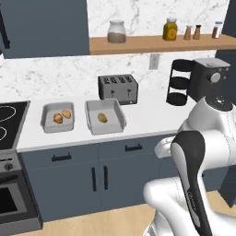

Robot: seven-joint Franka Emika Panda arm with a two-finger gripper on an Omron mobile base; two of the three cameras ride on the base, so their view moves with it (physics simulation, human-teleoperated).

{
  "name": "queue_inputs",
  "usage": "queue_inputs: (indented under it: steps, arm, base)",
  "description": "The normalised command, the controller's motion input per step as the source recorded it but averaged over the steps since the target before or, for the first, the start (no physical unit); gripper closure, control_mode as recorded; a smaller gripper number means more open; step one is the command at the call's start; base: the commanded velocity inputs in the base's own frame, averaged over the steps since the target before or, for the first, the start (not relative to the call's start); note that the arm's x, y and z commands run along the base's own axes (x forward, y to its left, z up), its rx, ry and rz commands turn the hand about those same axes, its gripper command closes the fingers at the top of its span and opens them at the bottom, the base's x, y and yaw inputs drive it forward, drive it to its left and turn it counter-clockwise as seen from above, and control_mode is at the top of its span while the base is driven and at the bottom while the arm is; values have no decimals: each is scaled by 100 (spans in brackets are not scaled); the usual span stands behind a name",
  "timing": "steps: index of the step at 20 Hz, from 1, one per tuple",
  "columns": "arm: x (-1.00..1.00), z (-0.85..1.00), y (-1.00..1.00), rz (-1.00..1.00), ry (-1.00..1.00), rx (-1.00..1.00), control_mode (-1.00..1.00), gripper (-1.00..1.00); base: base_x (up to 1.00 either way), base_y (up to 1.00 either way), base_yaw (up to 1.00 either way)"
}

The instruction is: Place one potato and one chicken drumstick in each tupperware on the nearby counter, to pack two identical lunches.

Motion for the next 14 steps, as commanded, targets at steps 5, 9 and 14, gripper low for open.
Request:
queue_inputs:
  steps: [5,9,14]
  arm:
    - [0,0,0,0,0,0,100,-100]
    - [0,0,0,0,0,0,100,-100]
    - [0,0,0,0,0,0,100,-100]
  base:
    - [1,-100,1]
    - [-1,-100,6]
    - [4,-100,14]
